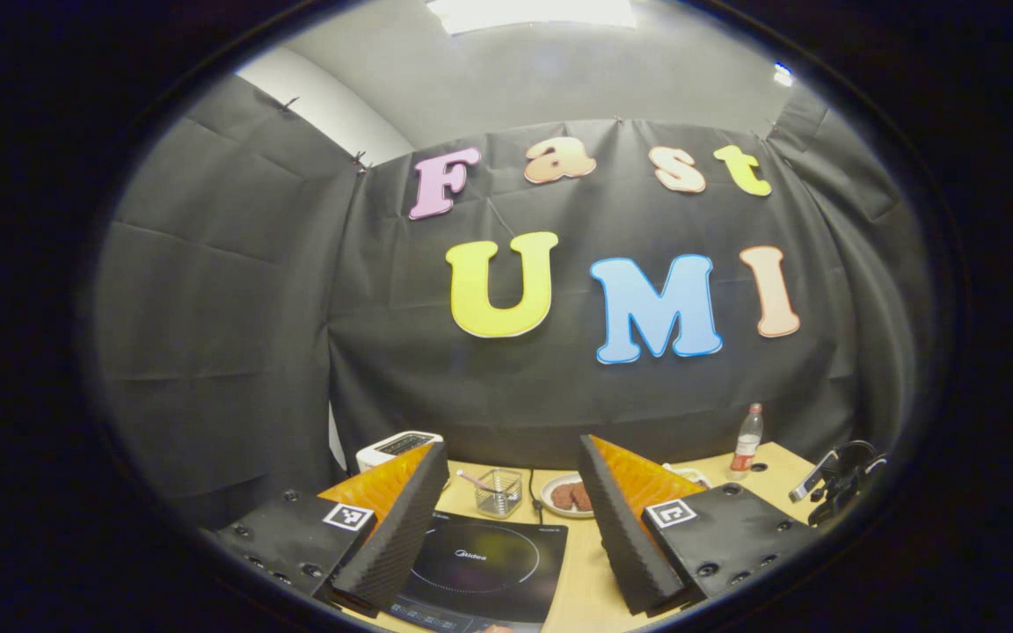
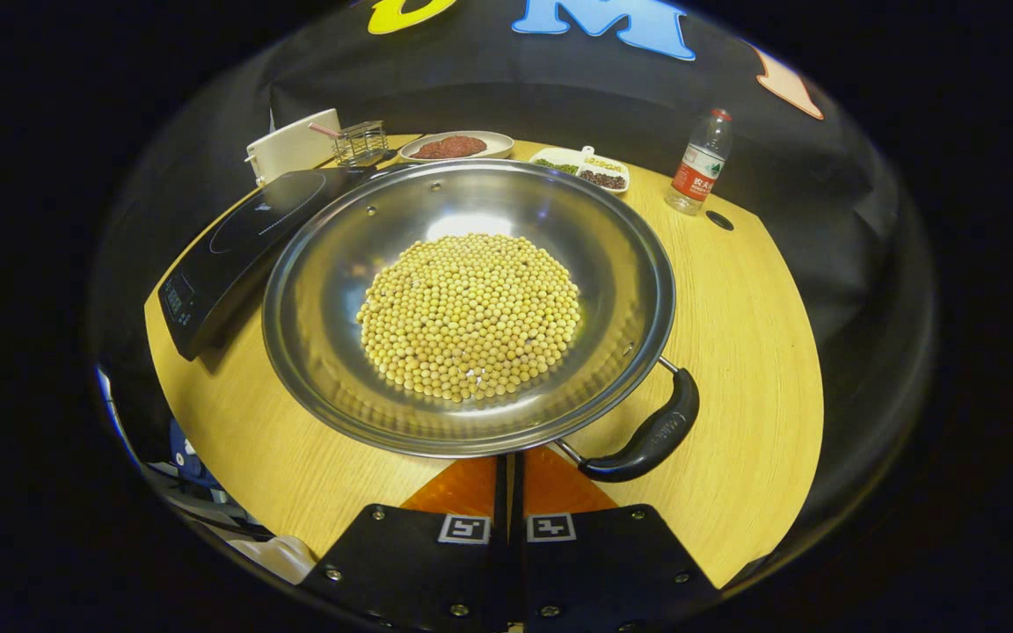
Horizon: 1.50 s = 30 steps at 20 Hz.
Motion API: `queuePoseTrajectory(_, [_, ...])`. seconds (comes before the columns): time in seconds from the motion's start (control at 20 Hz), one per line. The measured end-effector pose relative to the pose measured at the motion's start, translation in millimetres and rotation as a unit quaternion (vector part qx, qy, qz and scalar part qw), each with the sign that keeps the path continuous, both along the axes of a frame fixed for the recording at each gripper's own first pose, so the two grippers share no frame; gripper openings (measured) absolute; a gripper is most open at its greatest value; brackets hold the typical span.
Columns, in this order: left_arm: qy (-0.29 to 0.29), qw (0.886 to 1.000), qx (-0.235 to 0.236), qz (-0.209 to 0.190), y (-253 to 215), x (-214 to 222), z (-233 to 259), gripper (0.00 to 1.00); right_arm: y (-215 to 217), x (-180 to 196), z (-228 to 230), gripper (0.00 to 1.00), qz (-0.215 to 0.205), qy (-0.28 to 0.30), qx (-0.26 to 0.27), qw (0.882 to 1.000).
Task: First push the handle of the pot to place it horizontally, then grasp the pot with both hands and set it on the induction cooktop.
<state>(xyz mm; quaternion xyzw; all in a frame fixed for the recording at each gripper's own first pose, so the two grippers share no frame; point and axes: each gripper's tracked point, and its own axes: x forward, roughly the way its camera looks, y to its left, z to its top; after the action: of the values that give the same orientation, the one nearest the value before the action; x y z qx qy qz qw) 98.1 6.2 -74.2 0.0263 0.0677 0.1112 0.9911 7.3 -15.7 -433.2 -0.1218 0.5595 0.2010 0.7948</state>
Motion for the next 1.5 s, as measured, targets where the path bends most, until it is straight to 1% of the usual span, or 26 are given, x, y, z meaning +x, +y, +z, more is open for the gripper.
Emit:
queuePoseTrajectory(0.05, [0.001, 1.000, 0.001, 0.001, 0, 1, -1, 0.99, -4, 4, -1, 0.01, 0.004, -0.003, -0.006, 1.000])
queuePoseTrajectory(0.25, [0.004, 1.000, 0.005, 0.006, -1, 3, -2, 0.99, -17, 18, -5, 0.01, 0.027, -0.015, -0.031, 0.999])
queuePoseTrajectory(0.3, [0.005, 1.000, 0.006, 0.008, 0, 3, -2, 0.94, -19, 21, -7, 0.01, 0.037, -0.017, -0.036, 0.999])
queuePoseTrajectory(0.5, [0.011, 1.000, 0.009, 0.017, 3, 2, -5, 0.99, -28, 38, -13, 0.01, 0.065, -0.035, -0.058, 0.996])
queuePoseTrajectory(0.65, [0.014, 1.000, 0.012, 0.024, 5, 2, -8, 0.99, -33, 51, -15, 0.01, 0.068, -0.048, -0.067, 0.994])
queuePoseTrajectory(0.7, [0.015, 0.999, 0.013, 0.026, 5, 1, -9, 0.97, -33, 56, -16, 0.01, 0.069, -0.056, -0.070, 0.994])
queuePoseTrajectory(0.85, [0.017, 0.999, 0.016, 0.034, 6, 1, -9, 0.97, -33, 72, -17, 0.01, 0.082, -0.084, -0.087, 0.989])
queuePoseTrajectory(0.9, [0.018, 0.999, 0.017, 0.036, 6, 1, -10, 0.94, -33, 77, -18, 0.01, 0.083, -0.091, -0.092, 0.988])
queuePoseTrajectory(1.2, [0.027, 0.998, 0.023, 0.049, 6, 3, -16, 0.97, -29, 90, -25, 0.01, 0.072, -0.100, -0.089, 0.988])
queuePoseTrajectory(1.35, [0.032, 0.998, 0.025, 0.048, 4, 5, -20, 0.97, -33, 90, -25, 0.05, 0.057, -0.093, -0.082, 0.991])
queuePoseTrajectory(1.45, [0.034, 0.998, 0.026, 0.042, -5, 12, -22, 0.97, -39, 91, -20, 0.11, 0.043, -0.093, -0.071, 0.992])
queuePoseTrajectory(1.5, [0.035, 0.998, 0.026, 0.038, -10, 15, -24, 0.96, -43, 92, -15, 0.18, 0.032, -0.098, -0.066, 0.993])
